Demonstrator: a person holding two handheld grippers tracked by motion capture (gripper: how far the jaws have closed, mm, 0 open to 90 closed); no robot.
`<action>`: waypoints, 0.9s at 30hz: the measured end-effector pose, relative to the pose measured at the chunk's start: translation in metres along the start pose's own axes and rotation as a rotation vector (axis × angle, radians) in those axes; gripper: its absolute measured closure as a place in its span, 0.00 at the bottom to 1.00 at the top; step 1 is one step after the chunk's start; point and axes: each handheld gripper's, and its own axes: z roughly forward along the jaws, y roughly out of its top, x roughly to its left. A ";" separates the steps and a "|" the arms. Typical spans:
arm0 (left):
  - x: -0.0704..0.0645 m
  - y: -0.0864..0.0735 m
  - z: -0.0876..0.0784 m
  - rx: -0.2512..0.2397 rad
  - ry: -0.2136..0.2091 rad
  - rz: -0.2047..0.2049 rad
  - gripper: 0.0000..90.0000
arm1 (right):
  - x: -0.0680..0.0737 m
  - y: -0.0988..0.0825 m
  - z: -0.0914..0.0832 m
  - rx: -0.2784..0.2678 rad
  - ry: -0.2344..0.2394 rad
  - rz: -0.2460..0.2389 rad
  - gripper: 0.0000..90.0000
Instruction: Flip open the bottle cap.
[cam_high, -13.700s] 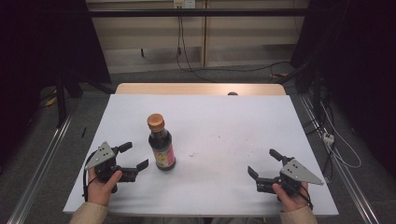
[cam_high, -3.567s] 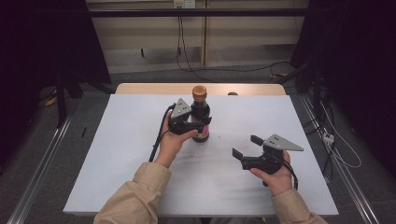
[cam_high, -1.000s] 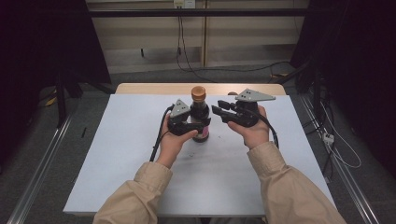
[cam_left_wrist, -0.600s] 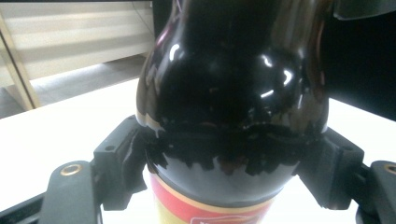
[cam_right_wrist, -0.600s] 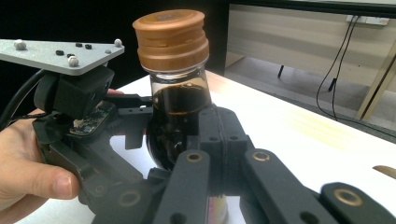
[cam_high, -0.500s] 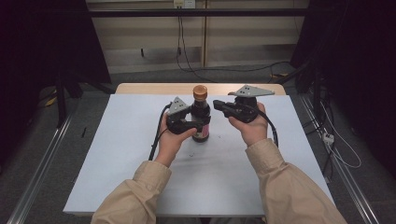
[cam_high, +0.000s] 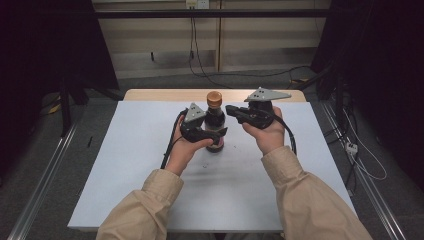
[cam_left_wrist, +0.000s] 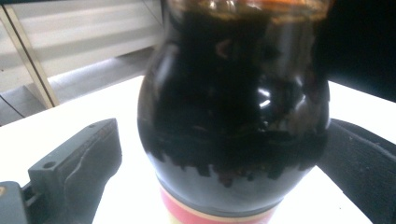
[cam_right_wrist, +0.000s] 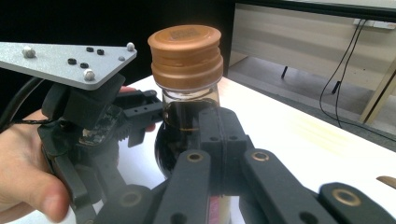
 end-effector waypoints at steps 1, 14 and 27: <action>0.000 0.000 0.000 -0.010 0.009 0.006 0.11 | 0.000 0.001 0.000 0.000 0.001 0.005 1.00; 0.000 0.004 -0.002 -0.023 0.001 -0.015 0.28 | 0.002 0.011 0.003 0.015 0.017 -0.008 1.00; -0.001 0.003 -0.002 -0.021 -0.003 -0.009 0.29 | -0.003 0.020 0.002 0.020 0.015 -0.021 1.00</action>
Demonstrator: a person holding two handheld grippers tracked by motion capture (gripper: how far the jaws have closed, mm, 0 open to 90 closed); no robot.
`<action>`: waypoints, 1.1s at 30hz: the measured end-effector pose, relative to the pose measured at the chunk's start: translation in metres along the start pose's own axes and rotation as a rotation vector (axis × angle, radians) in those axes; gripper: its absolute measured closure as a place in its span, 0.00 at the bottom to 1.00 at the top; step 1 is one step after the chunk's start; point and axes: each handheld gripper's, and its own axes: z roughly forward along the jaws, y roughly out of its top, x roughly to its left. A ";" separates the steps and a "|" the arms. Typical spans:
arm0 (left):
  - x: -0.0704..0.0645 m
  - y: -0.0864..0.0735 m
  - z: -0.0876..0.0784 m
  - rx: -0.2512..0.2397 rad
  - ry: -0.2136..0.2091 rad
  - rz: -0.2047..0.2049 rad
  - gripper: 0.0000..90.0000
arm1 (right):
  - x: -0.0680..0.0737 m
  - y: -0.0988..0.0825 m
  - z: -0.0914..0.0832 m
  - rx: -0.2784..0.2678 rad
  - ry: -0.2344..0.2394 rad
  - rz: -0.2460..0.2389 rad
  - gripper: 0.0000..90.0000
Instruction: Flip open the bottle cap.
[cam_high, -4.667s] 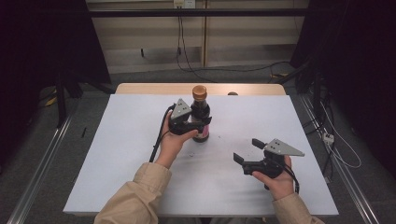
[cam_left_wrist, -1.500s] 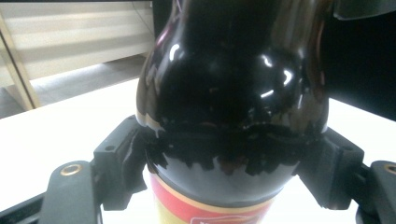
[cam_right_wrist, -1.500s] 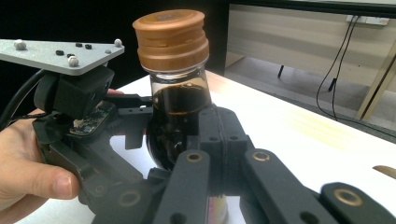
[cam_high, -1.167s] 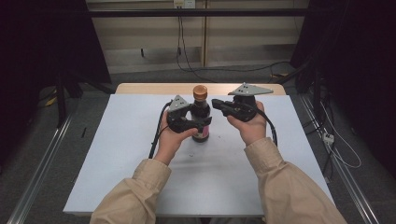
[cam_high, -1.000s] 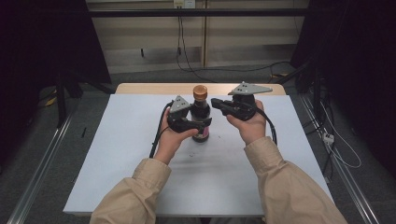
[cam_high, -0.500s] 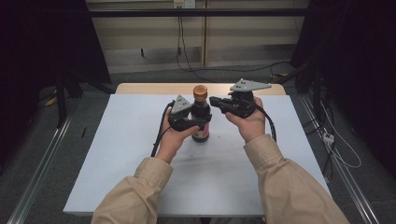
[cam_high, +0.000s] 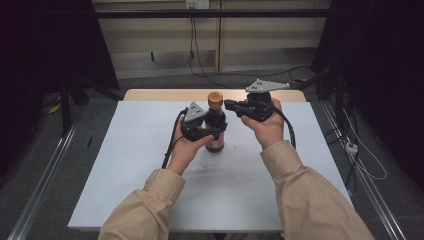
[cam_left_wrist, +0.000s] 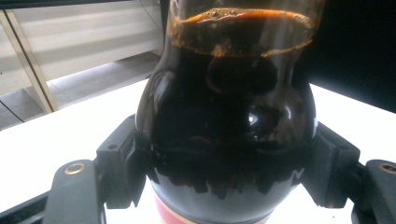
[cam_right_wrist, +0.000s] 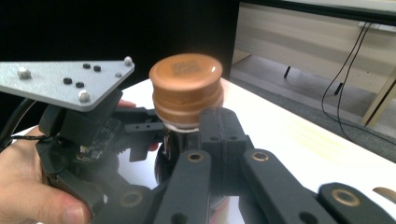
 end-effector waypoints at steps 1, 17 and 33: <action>0.001 0.000 0.000 -0.003 -0.003 -0.003 0.29 | 0.000 0.002 -0.001 -0.004 -0.004 -0.002 1.00; 0.000 -0.001 -0.001 -0.003 0.007 -0.010 0.30 | 0.002 0.013 0.004 0.022 -0.009 -0.036 1.00; -0.001 -0.001 -0.002 0.008 0.022 -0.012 0.31 | 0.006 0.014 0.006 0.009 -0.010 0.003 1.00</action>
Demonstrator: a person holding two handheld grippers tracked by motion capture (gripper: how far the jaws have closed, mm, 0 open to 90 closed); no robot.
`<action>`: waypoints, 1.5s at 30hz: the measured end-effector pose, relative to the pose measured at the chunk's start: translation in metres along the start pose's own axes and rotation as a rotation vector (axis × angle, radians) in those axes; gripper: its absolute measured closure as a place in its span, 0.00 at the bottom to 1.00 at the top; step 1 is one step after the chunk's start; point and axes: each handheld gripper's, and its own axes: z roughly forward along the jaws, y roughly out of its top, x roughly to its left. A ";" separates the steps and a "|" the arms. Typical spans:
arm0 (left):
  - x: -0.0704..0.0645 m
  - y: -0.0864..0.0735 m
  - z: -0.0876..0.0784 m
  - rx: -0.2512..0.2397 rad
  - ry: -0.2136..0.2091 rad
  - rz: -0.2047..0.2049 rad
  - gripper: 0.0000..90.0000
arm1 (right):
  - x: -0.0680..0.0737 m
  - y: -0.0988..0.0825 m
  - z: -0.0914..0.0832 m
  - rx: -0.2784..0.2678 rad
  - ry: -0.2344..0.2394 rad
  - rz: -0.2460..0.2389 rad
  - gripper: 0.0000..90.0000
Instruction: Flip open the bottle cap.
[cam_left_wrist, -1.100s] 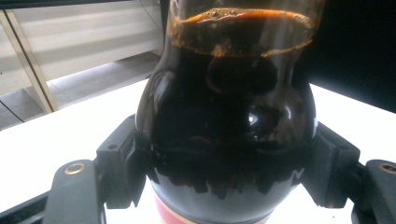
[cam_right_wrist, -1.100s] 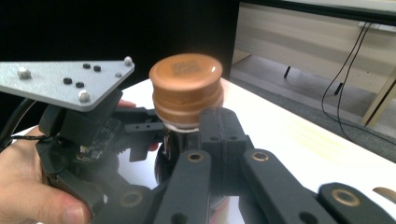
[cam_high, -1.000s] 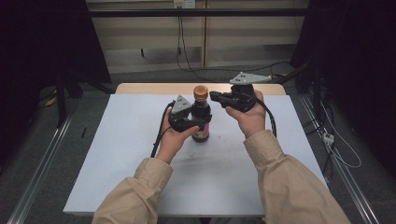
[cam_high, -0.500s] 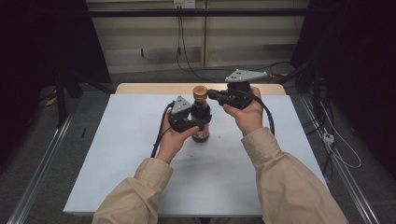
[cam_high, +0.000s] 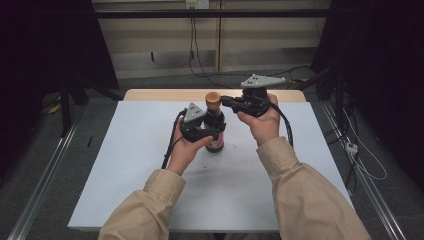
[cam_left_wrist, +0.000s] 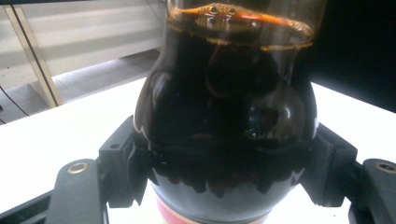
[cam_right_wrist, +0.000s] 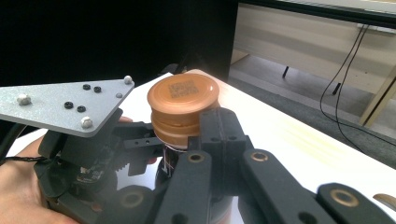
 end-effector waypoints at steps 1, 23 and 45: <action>0.000 0.000 0.000 0.001 0.001 0.000 0.31 | 0.000 0.000 0.000 0.001 -0.002 0.005 1.00; -0.007 0.001 0.001 0.006 0.006 0.033 0.30 | 0.017 0.028 -0.019 -0.087 -0.016 -0.060 1.00; -0.004 -0.002 0.001 -0.018 0.005 -0.008 0.29 | 0.005 0.003 -0.020 -0.119 -0.007 -0.026 1.00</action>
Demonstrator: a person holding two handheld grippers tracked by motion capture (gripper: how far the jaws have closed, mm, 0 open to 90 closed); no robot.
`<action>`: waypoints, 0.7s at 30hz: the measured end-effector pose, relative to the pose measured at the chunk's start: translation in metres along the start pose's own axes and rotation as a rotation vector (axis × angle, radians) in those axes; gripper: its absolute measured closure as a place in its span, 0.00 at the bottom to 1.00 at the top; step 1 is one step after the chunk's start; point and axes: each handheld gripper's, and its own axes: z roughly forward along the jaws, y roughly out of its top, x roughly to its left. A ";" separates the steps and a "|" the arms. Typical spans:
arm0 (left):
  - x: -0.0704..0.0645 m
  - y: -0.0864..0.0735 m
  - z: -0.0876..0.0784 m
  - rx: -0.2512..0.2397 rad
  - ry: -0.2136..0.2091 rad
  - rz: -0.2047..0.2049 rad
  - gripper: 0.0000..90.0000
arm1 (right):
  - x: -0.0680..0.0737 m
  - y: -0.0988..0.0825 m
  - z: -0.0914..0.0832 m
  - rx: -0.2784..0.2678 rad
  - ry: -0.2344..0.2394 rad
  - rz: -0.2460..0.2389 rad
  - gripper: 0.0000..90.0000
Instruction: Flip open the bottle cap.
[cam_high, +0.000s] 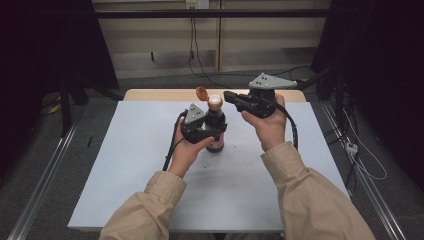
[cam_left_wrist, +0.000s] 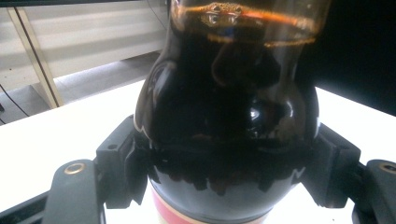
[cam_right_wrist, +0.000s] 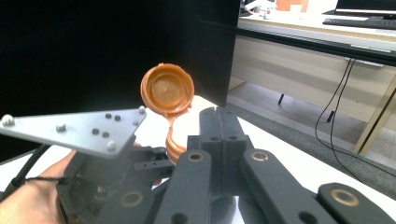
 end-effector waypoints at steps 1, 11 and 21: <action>0.000 0.000 0.000 -0.002 0.000 -0.002 0.29 | 0.000 -0.001 0.000 0.003 0.001 -0.005 1.00; 0.003 0.000 0.000 -0.004 0.001 -0.004 0.28 | -0.006 -0.016 -0.002 -0.008 0.002 0.017 1.00; 0.003 0.000 -0.002 0.005 -0.011 0.003 0.25 | -0.008 -0.028 -0.003 -0.013 0.016 0.055 0.99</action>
